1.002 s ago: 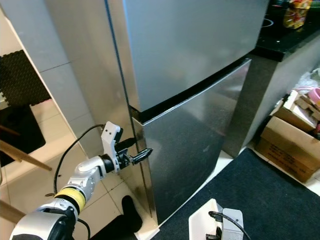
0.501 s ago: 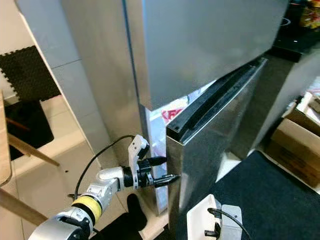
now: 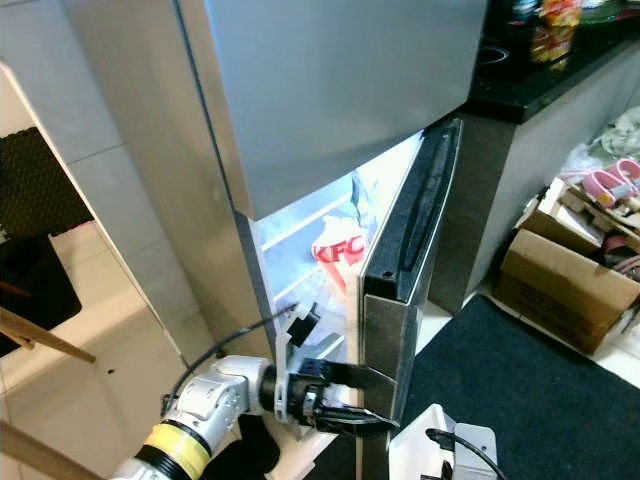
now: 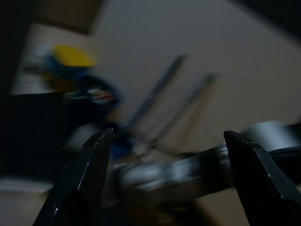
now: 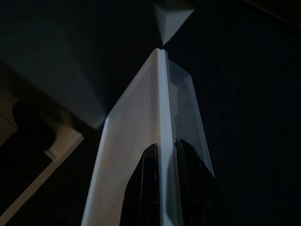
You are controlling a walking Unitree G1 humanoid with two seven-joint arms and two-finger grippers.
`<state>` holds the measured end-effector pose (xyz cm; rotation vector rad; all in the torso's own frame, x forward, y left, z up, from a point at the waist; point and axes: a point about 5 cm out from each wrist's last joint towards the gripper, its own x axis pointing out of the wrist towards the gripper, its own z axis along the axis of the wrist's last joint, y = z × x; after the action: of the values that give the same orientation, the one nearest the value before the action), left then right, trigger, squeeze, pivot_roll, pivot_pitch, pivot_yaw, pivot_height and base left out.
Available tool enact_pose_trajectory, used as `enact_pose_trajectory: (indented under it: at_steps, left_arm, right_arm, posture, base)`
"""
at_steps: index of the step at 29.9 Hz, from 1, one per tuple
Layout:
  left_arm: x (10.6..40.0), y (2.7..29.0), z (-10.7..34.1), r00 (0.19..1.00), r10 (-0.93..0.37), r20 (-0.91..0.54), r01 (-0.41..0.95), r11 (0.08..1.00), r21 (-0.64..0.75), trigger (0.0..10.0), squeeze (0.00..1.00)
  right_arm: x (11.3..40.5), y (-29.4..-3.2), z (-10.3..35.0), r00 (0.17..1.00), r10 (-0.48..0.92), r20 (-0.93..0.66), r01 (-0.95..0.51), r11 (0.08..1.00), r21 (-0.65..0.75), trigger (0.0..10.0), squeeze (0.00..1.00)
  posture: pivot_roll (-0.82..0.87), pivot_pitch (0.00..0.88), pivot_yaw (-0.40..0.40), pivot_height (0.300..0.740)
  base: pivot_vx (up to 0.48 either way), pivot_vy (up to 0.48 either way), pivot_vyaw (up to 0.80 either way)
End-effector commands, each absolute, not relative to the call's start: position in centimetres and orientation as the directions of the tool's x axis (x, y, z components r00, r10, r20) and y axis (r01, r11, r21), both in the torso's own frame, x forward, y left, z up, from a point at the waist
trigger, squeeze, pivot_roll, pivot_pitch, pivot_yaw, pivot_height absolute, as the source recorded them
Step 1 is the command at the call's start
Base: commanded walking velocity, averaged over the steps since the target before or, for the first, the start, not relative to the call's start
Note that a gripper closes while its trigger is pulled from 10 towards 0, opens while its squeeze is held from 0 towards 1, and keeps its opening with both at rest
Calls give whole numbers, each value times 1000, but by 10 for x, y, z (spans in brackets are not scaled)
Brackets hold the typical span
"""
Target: Restocking fridge
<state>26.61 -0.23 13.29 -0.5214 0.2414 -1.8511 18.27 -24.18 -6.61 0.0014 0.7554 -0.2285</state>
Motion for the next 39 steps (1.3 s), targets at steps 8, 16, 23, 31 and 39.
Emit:
enact_pose_trajectory:
  at_steps: [8,16,23,31,39]
  left_arm:
    - [256,2,131,-286,-943,169,852,-331,-406,10000,0]
    - [268,41,91,1,-983,-185,973,44,-227,10000,0]
    - [290,114,68,562,-803,-200,768,596,-236,10000,0]
    - [249,199,-18,797,-256,-548,258,963,-76,10000,0]
    - [239,179,-32,757,-261,-599,284,957,-57,10000,0]
  right_arm:
    - [181,-234,-69,705,-173,-688,179,982,-64,10000,0]
    - [176,-235,-71,690,-180,-701,188,980,-66,10000,0]
    - [174,-238,-72,671,-213,-711,187,976,-116,10000,0]
    - [183,-238,-69,668,-223,-710,176,974,-141,10000,0]
    - [186,-236,-69,665,-219,-714,177,975,-134,10000,0]
  posture:
    - [-127,79,88,740]
    - [-127,72,97,740]
    - [-99,56,77,740]
    - [-70,40,37,740]
    - [-68,36,35,740]
  base:
    - [0,0,0]
    - [0,0,0]
    - [0,0,0]
    - [0,0,0]
    - [0,0,-488]
